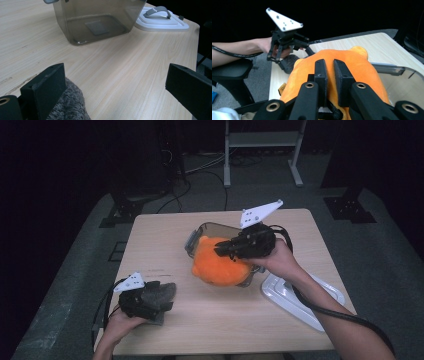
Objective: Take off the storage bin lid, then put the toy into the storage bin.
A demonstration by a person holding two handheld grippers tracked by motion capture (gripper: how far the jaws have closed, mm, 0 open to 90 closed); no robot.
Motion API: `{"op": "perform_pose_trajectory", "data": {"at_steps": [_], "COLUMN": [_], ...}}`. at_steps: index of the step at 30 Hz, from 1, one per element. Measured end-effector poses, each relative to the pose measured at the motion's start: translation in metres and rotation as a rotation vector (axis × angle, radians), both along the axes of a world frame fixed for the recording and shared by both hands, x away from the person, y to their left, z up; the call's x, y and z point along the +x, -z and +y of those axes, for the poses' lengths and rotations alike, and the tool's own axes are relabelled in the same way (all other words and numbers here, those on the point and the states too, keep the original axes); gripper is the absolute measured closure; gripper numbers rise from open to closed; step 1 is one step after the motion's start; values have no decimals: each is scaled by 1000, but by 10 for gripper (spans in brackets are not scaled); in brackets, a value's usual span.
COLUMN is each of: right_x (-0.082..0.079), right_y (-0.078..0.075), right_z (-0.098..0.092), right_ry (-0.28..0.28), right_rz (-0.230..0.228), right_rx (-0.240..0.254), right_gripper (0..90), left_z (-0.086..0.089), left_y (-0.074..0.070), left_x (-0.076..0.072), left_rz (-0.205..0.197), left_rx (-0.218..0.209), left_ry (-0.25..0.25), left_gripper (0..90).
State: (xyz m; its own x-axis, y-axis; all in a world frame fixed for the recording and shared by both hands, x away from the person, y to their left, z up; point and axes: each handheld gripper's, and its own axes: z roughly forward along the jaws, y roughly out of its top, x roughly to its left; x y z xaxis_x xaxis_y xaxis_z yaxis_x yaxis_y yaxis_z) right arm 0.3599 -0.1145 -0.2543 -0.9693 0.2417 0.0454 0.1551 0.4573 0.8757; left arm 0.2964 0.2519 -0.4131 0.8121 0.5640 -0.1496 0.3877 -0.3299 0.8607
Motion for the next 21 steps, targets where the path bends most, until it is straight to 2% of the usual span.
{"op": "perform_pose_trajectory", "data": {"at_steps": [5,21], "right_x": [11,34], "right_y": [-4,-5], "right_z": [1,-4], "right_ry": [19,74], "right_rz": [1,5], "right_rx": [14,4], "right_gripper": [808,808], "left_z": [0,-3], "left_y": [1,1], "left_x": [0,-1], "left_rz": [3,3], "left_rx": [0,2], "left_ry": [-1,5], "left_gripper": [25,26]}}
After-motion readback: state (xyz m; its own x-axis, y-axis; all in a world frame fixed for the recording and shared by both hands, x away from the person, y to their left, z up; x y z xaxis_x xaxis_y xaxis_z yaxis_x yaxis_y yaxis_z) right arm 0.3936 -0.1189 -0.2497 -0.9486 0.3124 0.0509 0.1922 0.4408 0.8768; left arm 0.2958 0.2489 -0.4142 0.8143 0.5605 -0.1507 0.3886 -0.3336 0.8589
